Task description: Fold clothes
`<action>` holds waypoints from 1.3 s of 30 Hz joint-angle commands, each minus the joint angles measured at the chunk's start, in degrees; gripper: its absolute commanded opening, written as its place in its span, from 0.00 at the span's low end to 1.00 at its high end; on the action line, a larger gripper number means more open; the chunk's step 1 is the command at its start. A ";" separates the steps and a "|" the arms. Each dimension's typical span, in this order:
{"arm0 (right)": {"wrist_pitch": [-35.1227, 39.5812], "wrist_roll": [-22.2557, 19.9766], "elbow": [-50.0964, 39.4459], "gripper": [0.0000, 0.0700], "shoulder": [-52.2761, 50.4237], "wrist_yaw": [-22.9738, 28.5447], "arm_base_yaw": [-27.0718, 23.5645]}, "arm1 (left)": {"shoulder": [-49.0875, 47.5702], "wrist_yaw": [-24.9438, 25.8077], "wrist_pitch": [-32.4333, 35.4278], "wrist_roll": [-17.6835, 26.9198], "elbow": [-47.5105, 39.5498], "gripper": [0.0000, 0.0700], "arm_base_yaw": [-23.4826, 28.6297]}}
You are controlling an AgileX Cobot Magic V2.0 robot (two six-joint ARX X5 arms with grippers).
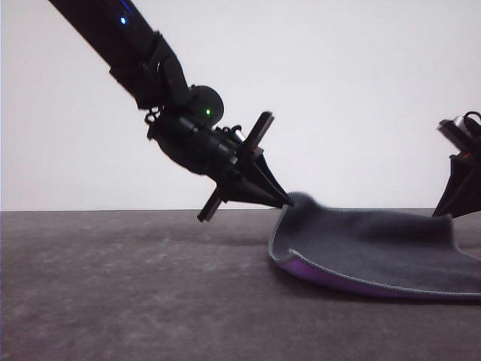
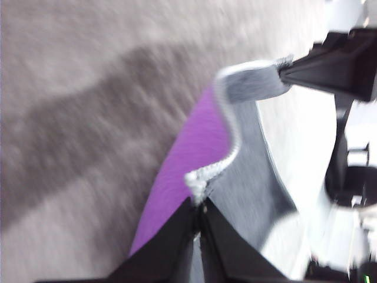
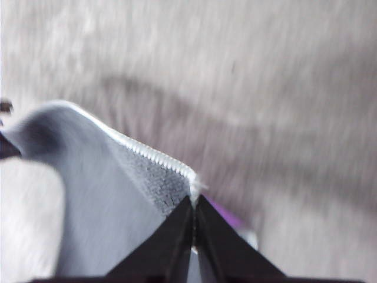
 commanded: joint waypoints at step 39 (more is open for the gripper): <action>-30.43 -14.06 2.71 0.54 0.17 3.58 -1.17 | 1.27 2.92 -39.24 21.97 8.45 0.35 -4.45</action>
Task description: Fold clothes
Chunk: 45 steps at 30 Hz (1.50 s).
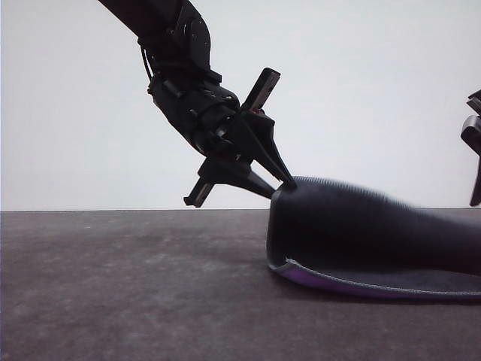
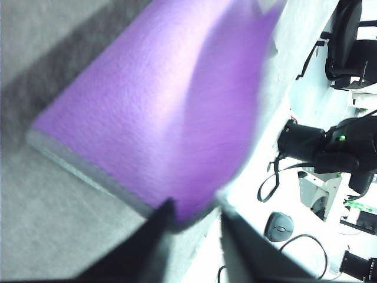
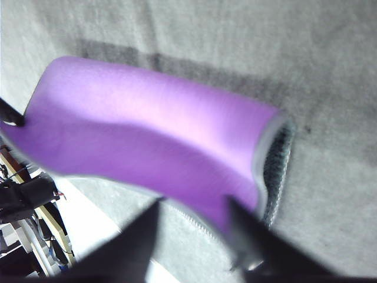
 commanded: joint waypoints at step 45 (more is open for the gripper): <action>-1.03 9.34 2.87 0.59 -46.07 20.10 -1.30 | -0.18 -19.56 -10.33 3.60 19.15 0.51 12.39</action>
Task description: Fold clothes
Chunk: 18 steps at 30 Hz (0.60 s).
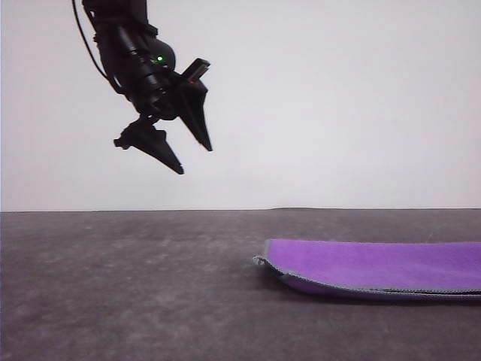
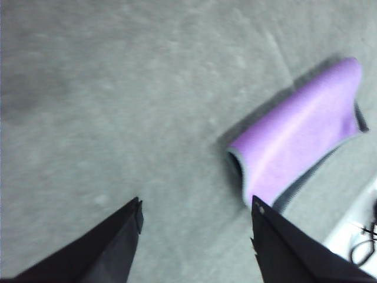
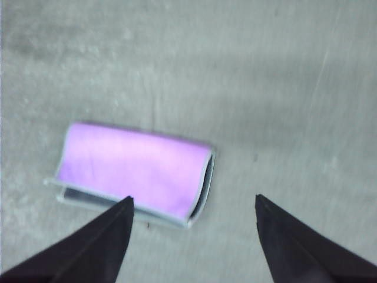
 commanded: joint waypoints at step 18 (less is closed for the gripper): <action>31.58 6.97 -34.52 0.59 7.95 -5.90 -0.20 | -18.96 -18.20 -2.69 -2.26 -16.10 0.51 -4.50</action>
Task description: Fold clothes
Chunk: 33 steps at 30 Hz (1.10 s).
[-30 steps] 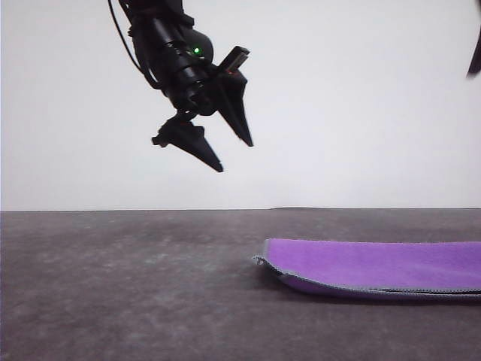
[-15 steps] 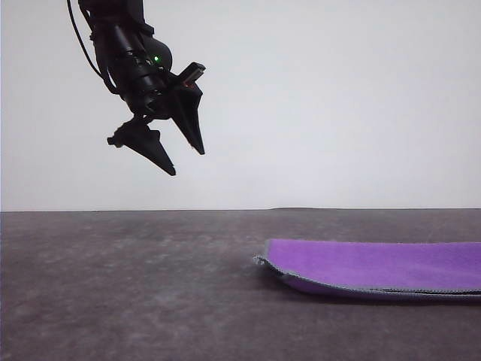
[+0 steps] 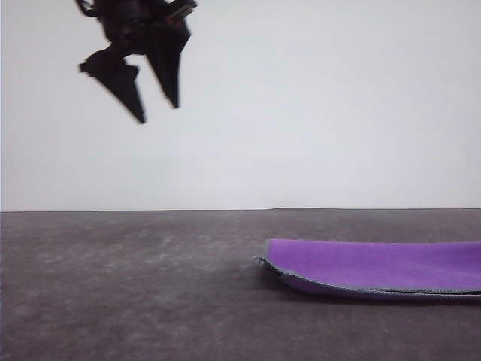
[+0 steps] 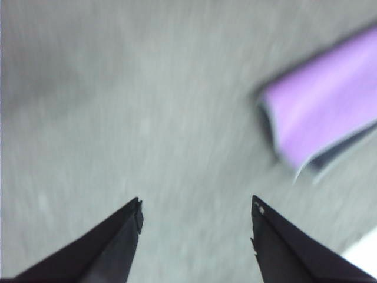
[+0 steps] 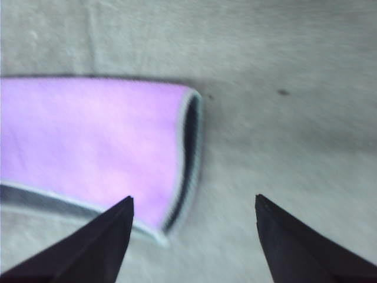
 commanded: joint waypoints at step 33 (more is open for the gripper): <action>3.74 0.76 0.35 0.26 20.60 -16.05 1.28 | -17.74 -0.16 15.06 -1.75 -38.90 0.51 5.45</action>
